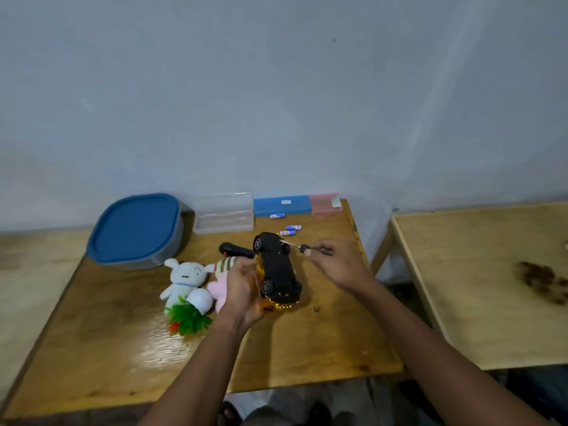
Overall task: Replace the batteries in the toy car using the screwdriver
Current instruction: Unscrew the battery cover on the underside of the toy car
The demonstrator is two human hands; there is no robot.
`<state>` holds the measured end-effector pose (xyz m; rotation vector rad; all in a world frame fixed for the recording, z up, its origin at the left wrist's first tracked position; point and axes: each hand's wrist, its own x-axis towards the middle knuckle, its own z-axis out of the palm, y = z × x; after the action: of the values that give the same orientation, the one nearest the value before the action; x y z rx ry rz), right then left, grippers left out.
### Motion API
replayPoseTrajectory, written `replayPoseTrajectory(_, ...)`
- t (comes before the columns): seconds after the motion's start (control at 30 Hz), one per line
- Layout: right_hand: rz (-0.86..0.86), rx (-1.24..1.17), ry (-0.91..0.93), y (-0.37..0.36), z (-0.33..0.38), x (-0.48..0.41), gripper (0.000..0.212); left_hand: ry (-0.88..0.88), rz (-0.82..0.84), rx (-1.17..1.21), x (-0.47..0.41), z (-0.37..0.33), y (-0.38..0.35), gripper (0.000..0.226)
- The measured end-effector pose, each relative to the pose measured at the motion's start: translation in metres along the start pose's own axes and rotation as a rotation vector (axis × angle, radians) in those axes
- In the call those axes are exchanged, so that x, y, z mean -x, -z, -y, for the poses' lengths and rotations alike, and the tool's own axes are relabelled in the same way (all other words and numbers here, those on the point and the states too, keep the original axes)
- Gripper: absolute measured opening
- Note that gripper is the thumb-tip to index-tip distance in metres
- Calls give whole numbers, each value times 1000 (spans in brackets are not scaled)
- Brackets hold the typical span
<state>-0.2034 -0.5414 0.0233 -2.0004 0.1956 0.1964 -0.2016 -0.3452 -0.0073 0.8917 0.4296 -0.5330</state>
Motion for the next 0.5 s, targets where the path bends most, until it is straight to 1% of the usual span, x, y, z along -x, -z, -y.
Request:
replayPoseTrajectory(0.1,-119,105,118,-6,18,9,17,-41,71,28,15,-6,0,55)
replayPoseTrajectory(0.17,-168,121,184,-12,26,16,23,-87,62,-21,21,-11,0,54)
replayPoseTrajectory(0.27,-206,185,233,-18,39,25,20,-99,52,-68,24,-19,6,56)
replayPoseTrajectory(0.33,-240,200,233,-18,49,30,17,-112,41,-51,24,-26,11,52)
replayPoseTrajectory(0.43,-255,215,241,-22,63,37,15,-129,80,-71,29,-36,15,41)
replayPoseTrajectory(0.5,-249,228,257,-28,70,41,14,-136,93,-108,30,-42,19,41)
